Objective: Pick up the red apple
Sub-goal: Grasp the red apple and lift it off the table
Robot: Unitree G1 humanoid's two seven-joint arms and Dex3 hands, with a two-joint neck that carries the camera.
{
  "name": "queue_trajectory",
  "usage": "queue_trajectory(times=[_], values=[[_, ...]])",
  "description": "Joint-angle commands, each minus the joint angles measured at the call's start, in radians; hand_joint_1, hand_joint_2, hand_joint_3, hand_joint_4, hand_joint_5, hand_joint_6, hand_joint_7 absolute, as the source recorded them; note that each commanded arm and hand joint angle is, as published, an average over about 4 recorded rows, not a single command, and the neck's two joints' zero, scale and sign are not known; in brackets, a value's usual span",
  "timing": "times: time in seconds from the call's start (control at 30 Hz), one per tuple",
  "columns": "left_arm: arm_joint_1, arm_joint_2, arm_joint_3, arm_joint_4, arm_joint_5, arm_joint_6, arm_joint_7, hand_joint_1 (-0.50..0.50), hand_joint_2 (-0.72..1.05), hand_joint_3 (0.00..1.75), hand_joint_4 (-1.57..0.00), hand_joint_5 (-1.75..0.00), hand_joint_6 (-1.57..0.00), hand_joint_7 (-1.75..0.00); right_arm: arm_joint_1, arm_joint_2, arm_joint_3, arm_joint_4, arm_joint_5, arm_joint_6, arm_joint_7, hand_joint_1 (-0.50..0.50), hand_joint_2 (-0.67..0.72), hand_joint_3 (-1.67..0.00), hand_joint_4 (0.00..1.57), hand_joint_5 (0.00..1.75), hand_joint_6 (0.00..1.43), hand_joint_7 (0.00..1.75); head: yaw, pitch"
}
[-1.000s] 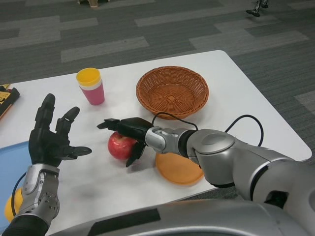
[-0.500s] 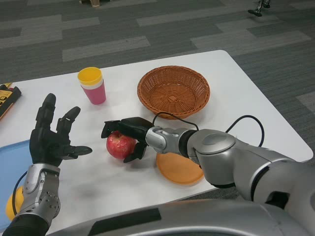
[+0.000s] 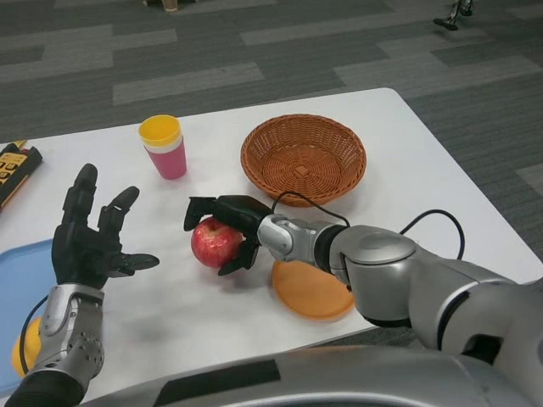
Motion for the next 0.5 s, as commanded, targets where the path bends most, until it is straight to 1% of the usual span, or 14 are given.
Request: queue_trajectory(times=[0.03, 0.07, 0.1, 0.2, 0.23, 0.3, 0.43, 0.5], values=[[0.014, 0.010, 0.010, -0.006, -0.008, -0.018, 0.000, -0.03, -0.02, 0.00, 0.00, -1.00, 0.00, -0.28, 0.032, -0.030, -0.060, -0.041, -0.003, -0.025, -0.007, -0.46, -0.57, -1.59, 1.41, 1.36, 1.31, 1.61, 0.007, 0.009], [0.014, 0.010, 0.010, -0.006, -0.011, -0.022, 0.000, -0.03, -0.02, 0.00, 0.00, -0.98, 0.00, -0.28, 0.043, -0.037, -0.075, -0.055, -0.005, -0.031, -0.012, -0.46, -0.57, -1.59, 1.43, 1.36, 1.31, 1.61, 0.013, 0.016], [0.015, 0.010, 0.010, -0.006, -0.012, -0.026, 0.000, -0.03, -0.02, 0.00, 0.00, -0.95, 0.00, -0.28, 0.059, -0.046, -0.097, -0.078, -0.006, -0.036, -0.017, -0.46, -0.57, -1.59, 1.42, 1.36, 1.31, 1.61, 0.023, 0.023], [0.019, 0.010, 0.013, -0.008, -0.016, -0.033, 0.000, -0.03, -0.02, 0.00, 0.00, -0.92, 0.00, -0.28, 0.125, -0.076, -0.208, -0.172, -0.011, -0.047, -0.028, -0.46, -0.54, -1.59, 1.38, 1.36, 1.31, 1.61, 0.046, 0.044], [0.019, 0.010, 0.015, -0.009, -0.017, -0.033, 0.000, -0.03, -0.02, 0.00, 0.00, -0.92, 0.00, -0.28, 0.140, -0.082, -0.236, -0.195, -0.012, -0.047, -0.029, -0.46, -0.54, -1.59, 1.38, 1.36, 1.31, 1.61, 0.041, 0.047], [0.019, 0.010, 0.016, -0.009, -0.018, -0.034, 0.000, -0.02, -0.04, 0.00, 0.00, -0.92, 0.00, -0.28, 0.159, -0.094, -0.272, -0.244, -0.013, -0.052, -0.029, -0.46, -0.54, -1.59, 1.37, 1.36, 1.31, 1.61, 0.030, 0.060], [0.019, 0.010, 0.015, -0.009, -0.019, -0.034, 0.000, -0.06, -0.02, 0.00, 0.00, -0.92, 0.00, -0.28, 0.183, -0.113, -0.309, -0.325, -0.012, -0.072, -0.029, -0.46, -0.54, -1.59, 1.36, 1.36, 1.31, 1.61, 0.014, 0.074], [0.019, 0.009, 0.015, -0.011, -0.019, -0.034, -0.001, -0.05, -0.02, 0.00, 0.00, -0.92, 0.00, -0.28, 0.197, -0.123, -0.333, -0.365, -0.013, -0.078, -0.029, -0.46, -0.54, -1.59, 1.34, 1.36, 1.31, 1.61, 0.008, 0.085]])
